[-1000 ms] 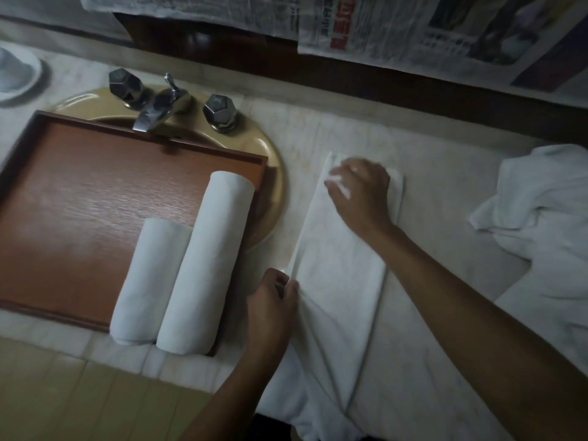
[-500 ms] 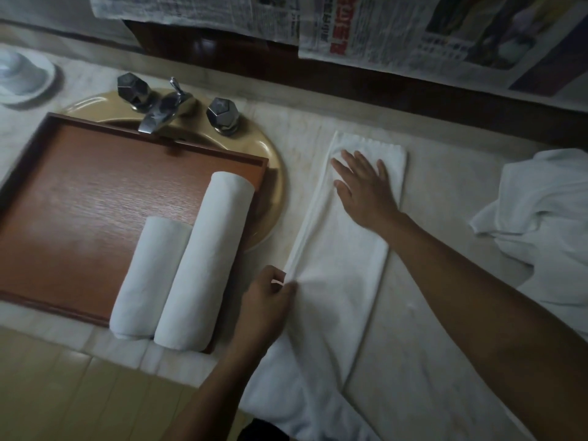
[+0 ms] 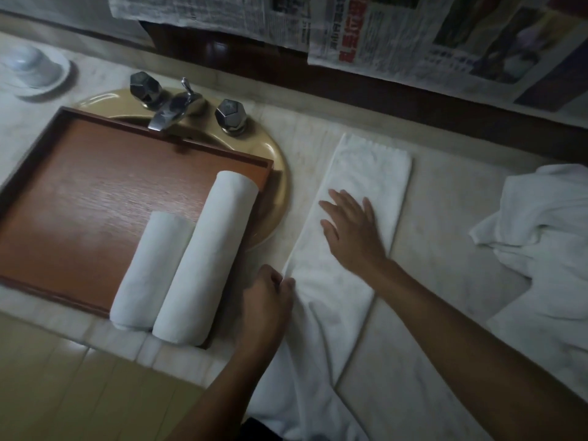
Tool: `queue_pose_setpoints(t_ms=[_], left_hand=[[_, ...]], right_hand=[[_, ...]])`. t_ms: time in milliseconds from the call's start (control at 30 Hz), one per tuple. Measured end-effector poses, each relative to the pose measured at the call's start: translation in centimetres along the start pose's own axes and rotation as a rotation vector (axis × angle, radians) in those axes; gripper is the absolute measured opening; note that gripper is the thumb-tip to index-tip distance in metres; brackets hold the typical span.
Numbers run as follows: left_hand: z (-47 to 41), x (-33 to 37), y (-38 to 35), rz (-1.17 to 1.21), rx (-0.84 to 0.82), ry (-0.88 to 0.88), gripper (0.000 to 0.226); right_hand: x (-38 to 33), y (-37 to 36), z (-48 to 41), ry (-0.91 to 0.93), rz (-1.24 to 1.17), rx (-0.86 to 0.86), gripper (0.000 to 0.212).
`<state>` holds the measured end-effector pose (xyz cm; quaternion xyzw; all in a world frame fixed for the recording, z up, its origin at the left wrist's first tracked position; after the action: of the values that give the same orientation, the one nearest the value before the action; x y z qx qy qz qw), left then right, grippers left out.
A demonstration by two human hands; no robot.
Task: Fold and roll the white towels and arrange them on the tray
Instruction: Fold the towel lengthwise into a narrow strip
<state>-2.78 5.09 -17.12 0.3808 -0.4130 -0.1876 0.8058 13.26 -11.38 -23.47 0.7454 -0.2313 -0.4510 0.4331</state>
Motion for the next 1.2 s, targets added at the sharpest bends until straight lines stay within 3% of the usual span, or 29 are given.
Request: queue_pose_setpoints(t_ms=[100, 200, 233, 367, 500, 700, 833, 900, 967, 1100, 1133, 1200], left_hand=[[0.2, 0.4, -0.1, 0.094, -0.113, 0.066, 0.015], [0.3, 0.9, 0.1, 0.501, -0.489, 0.307, 0.013], [0.3, 0.8, 0.2, 0.534, -0.534, 0.325, 0.012], [-0.1, -1.2, 0.9, 0.380, -0.360, 0.226, 0.011], [-0.3, -2.2, 1.2, 0.063, -0.192, 0.151, 0.020], [0.4, -1.6, 0.8, 0.007, -0.094, 0.090, 0.025], [0.9, -1.5, 0.9, 0.020, -0.077, 0.062, 0.024], [1.0, -1.5, 1.0, 0.028, -0.092, 0.060, 0.022], [1.0, -1.5, 1.1, 0.032, -0.180, 0.099, 0.018], [2.2, 0.0, 2.6, 0.581, -0.828, 0.373, 0.010], [2.6, 0.1, 2.8, 0.610, -0.859, 0.383, 0.014], [2.9, -0.3, 2.7, 0.468, -0.747, 0.309, 0.024]], right_hand=[[0.9, 0.5, -0.7, -0.068, 0.021, -0.058, 0.046], [2.1, 1.0, -2.6, -0.086, 0.055, -0.091, 0.048], [2.5, 1.0, -3.0, -0.088, 0.059, -0.099, 0.048], [3.4, 1.2, -3.7, -0.087, 0.069, -0.117, 0.046], [3.6, 1.4, -4.0, -0.083, 0.079, -0.103, 0.046], [3.2, 1.3, -4.3, -0.082, 0.108, -0.073, 0.043], [-0.7, 1.2, -1.9, -0.106, 0.078, 0.038, 0.044], [-3.1, 0.5, 1.3, -0.087, 0.031, -0.025, 0.049], [-3.6, -0.2, 3.7, -0.095, 0.047, -0.115, 0.052], [-2.2, 0.0, 3.3, -0.122, 0.090, -0.112, 0.054], [-2.1, 0.1, 2.9, -0.125, 0.089, -0.115, 0.054], [-1.7, 0.2, 2.6, -0.116, 0.096, -0.114, 0.053]])
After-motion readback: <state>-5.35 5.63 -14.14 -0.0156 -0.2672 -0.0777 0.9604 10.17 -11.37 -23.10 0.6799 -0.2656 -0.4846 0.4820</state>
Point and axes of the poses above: each hand's wrist, its own z-axis away from the middle knuckle, its own y-axis out of the back of the hand, x = y × z, the point moved 1 cm from there along -z, towards the middle knuckle, and after that the axes turned 13 degrees about -z, right-handed, at the moved point
